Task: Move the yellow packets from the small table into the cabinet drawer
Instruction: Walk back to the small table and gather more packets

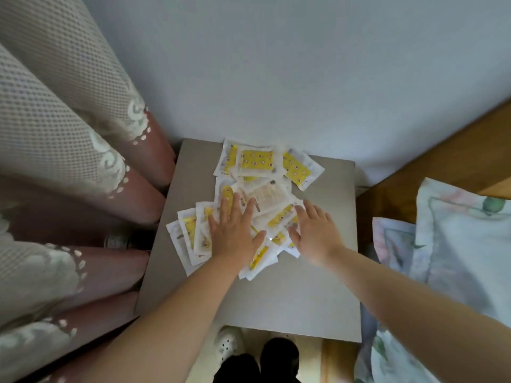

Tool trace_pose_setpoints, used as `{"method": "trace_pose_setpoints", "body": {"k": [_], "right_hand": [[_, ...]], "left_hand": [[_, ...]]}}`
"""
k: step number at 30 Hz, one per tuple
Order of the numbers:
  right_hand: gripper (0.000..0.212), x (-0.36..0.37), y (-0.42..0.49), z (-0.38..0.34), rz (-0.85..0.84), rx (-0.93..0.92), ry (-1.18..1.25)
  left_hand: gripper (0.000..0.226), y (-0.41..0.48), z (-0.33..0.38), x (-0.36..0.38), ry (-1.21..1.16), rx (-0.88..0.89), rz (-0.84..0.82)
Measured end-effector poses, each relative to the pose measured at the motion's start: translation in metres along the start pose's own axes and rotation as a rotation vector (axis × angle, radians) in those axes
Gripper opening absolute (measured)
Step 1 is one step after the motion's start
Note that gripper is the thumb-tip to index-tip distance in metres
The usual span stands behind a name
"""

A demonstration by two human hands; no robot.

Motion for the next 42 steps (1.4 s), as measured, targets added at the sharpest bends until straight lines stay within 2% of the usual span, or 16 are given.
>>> {"method": "trace_pose_setpoints", "body": {"k": [7, 10, 14, 16, 17, 20, 22, 24, 25, 27, 30, 32, 34, 38, 40, 42], "right_hand": [[0.059, -0.032, 0.109, 0.015, 0.188, 0.145, 0.201], [0.063, -0.031, 0.144, 0.011, 0.159, 0.247, 0.318], [0.08, -0.028, 0.164, 0.006, 0.16, 0.358, 0.379], [0.088, -0.033, 0.167, 0.009, 0.081, 0.415, 0.441], [0.085, -0.035, 0.166, 0.012, 0.033, 0.426, 0.448], [0.037, -0.041, 0.159, 0.028, -0.022, 0.396, 0.455], [0.027, -0.051, 0.147, 0.033, 0.069, 0.338, 0.485], [0.031, -0.064, 0.137, 0.03, 0.217, 0.239, 0.481], [0.03, -0.073, 0.133, 0.024, 0.238, 0.185, 0.526], [0.023, -0.091, 0.128, 0.007, 0.14, 0.096, 0.617], [0.032, -0.101, 0.135, -0.028, -0.032, -0.032, 0.438], [0.043, -0.093, 0.146, -0.051, -0.057, -0.12, 0.254], [0.037, -0.079, 0.159, -0.064, -0.064, -0.157, 0.117], [0.028, -0.07, 0.173, -0.071, -0.079, -0.113, 0.063], [0.037, -0.071, 0.176, -0.073, -0.027, -0.143, -0.001], [0.063, -0.07, 0.177, -0.075, -0.003, -0.15, -0.006]], "left_hand": [[0.082, 0.025, -0.009, 0.024, 0.097, 0.046, 0.012], [0.084, 0.026, -0.013, 0.033, 0.113, 0.041, 0.066], [0.082, 0.028, -0.017, 0.039, 0.083, 0.055, 0.137], [0.081, 0.03, -0.018, 0.04, 0.079, 0.063, 0.162], [0.081, 0.031, -0.019, 0.04, 0.08, 0.067, 0.171], [0.081, 0.032, -0.021, 0.041, 0.098, 0.076, 0.177], [0.081, 0.032, -0.021, 0.041, 0.099, 0.072, 0.176], [0.081, 0.032, -0.021, 0.04, 0.097, 0.07, 0.174], [0.081, 0.032, -0.021, 0.041, 0.099, 0.07, 0.172], [0.081, 0.032, -0.021, 0.042, 0.103, 0.07, 0.186], [0.077, 0.032, -0.021, 0.041, 0.112, 0.084, 0.213], [0.075, 0.031, -0.021, 0.042, 0.114, 0.094, 0.228], [0.072, 0.028, -0.021, 0.042, 0.108, 0.095, 0.243], [0.069, 0.027, -0.021, 0.042, 0.105, 0.086, 0.235], [0.068, 0.027, -0.021, 0.041, 0.104, 0.084, 0.231], [0.067, 0.026, -0.021, 0.04, 0.094, 0.083, 0.227]]}}
Point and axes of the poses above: each hand's wrist, its own y-axis towards the middle knuckle, its own x-axis out of the palm, z = x × y, the point moved 1 cm from there along y, towards the middle knuckle, and after that the axes turned 7 degrees about x, right-handed, at the moved point
